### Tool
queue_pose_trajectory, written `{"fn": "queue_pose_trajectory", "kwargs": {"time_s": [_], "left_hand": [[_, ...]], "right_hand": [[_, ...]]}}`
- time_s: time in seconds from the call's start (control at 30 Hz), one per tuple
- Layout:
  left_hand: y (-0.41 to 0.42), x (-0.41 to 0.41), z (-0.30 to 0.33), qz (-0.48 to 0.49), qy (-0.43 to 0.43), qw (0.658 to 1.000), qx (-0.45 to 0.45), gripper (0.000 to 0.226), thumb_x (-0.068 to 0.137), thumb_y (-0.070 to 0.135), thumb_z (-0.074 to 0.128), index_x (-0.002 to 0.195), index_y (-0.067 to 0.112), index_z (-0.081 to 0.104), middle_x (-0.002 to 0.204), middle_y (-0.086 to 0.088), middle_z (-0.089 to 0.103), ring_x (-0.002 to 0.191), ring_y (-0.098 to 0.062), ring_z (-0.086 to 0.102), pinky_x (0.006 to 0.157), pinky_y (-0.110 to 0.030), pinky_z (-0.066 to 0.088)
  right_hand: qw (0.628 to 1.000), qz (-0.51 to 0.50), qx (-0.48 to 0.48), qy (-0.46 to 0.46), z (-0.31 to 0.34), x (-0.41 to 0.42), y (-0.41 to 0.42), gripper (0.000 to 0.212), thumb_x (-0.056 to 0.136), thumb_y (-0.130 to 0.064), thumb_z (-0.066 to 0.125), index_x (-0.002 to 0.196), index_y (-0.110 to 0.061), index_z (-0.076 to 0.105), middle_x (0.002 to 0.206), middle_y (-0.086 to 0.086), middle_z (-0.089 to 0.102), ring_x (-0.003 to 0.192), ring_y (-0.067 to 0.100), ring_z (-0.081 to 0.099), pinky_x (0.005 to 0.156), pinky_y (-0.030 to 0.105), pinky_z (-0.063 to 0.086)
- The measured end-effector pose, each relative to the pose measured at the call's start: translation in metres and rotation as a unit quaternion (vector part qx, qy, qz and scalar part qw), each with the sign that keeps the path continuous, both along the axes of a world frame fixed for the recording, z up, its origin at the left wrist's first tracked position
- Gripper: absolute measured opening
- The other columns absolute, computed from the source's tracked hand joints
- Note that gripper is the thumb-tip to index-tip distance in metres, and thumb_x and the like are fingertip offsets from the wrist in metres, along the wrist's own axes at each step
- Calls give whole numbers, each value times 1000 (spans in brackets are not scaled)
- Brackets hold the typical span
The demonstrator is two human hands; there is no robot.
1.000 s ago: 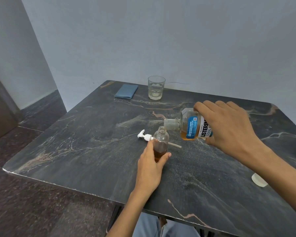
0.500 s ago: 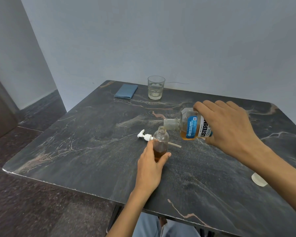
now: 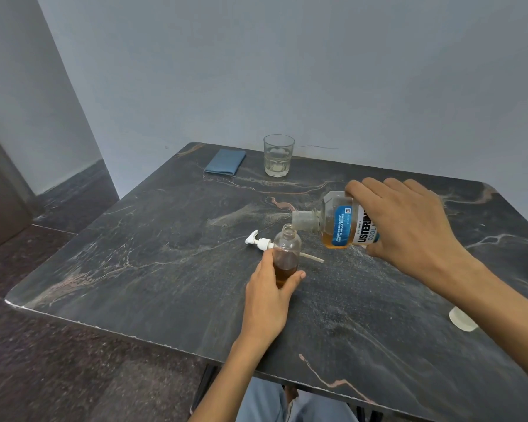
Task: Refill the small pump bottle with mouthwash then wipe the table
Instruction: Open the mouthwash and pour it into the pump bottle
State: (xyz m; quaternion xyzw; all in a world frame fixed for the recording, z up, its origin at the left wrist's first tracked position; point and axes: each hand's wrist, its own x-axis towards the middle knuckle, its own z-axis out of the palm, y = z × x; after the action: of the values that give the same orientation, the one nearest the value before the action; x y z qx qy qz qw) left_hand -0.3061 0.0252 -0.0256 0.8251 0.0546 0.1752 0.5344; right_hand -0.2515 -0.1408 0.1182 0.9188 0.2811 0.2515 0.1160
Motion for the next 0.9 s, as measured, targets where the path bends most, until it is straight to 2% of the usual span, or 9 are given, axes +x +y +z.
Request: {"fn": "queue_pose_trajectory", "kwargs": {"time_s": [0.17, 0.33, 0.57, 0.9], "left_hand": [[0, 0, 0, -2, 3, 1000, 1, 32, 85, 37, 64, 109, 34, 44, 100, 16, 58, 92, 0, 55, 78, -19, 44], [1, 0, 0, -1, 6, 1000, 0, 32, 85, 37, 65, 109, 33, 45, 98, 16, 58, 90, 4, 54, 73, -14, 42], [0, 0, 0, 1, 6, 1000, -2, 31, 84, 37, 65, 108, 31, 46, 98, 13, 58, 87, -2, 55, 70, -15, 39], [0, 0, 1, -2, 13, 1000, 0, 36, 85, 36, 65, 114, 27, 47, 103, 10, 59, 91, -5, 55, 77, -18, 42]], "right_hand": [[1000, -2, -3, 2, 1, -1, 0, 80, 40, -27, 92, 107, -19, 50, 92, 2, 62, 73, 21, 55, 64, 30, 40], [1000, -3, -8, 3, 2, -1, 0, 79, 41, -26, 92, 108, -19, 50, 91, 2, 62, 72, 20, 53, 63, 28, 33], [1000, -4, -7, 8, 1, 0, 1, 81, 40, -28, 92, 108, -19, 48, 92, 2, 62, 73, 21, 54, 64, 31, 42], [1000, 1, 6, 8, 0, 0, 1, 82, 37, -27, 93, 107, -18, 51, 91, 4, 63, 72, 22, 56, 64, 31, 44]]}}
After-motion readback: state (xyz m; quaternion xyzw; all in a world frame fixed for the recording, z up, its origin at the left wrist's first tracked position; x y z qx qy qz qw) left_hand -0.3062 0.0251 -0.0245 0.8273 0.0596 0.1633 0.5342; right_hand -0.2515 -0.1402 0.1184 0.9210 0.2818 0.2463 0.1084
